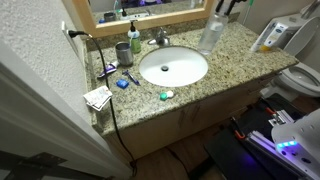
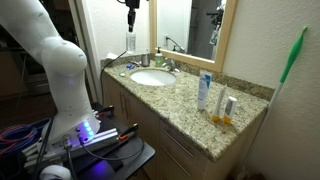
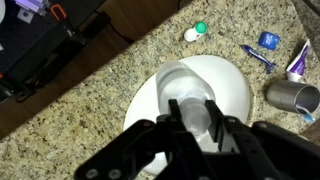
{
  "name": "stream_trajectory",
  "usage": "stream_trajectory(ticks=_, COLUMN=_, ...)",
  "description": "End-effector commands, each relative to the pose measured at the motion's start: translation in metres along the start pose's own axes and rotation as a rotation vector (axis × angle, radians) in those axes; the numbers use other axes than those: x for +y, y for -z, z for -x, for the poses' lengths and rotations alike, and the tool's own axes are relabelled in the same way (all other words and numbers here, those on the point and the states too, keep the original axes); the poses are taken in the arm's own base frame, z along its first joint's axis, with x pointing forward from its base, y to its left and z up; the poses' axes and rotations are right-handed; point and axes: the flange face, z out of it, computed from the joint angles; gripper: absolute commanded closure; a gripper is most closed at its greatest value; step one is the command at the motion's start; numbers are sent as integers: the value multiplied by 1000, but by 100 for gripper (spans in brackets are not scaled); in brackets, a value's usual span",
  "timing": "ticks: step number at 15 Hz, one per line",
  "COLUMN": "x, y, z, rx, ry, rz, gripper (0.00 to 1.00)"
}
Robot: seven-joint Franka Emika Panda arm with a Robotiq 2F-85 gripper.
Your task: Move the clear bottle to the left side of the sink
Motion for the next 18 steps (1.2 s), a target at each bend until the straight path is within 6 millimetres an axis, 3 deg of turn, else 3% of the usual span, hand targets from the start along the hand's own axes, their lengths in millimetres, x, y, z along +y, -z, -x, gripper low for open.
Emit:
stream_trajectory(ticks=1, x=-52, y=-34, z=36, rx=-7, ry=124, rz=68, gripper=93)
stream_trajectory(ticks=6, x=-150, y=-81, z=110, rx=115, ry=330, rz=109, gripper=93)
stream_trajectory(ticks=8, x=-159, y=-71, z=118, rx=161, ry=351, rz=46, gripper=93)
stream_trajectory(ticks=9, x=-144, y=-86, z=123, rx=136, ry=337, rz=92, gripper=70)
stream_trajectory(ticks=11, x=-156, y=-83, z=124, rx=142, ry=347, rz=64, gripper=70)
stream_trajectory(ticks=12, x=-156, y=-87, z=118, rx=138, ry=339, rz=75, gripper=93)
stream_trajectory(ticks=18, x=-205, y=-164, z=157, rx=69, ry=542, rz=106, gripper=93)
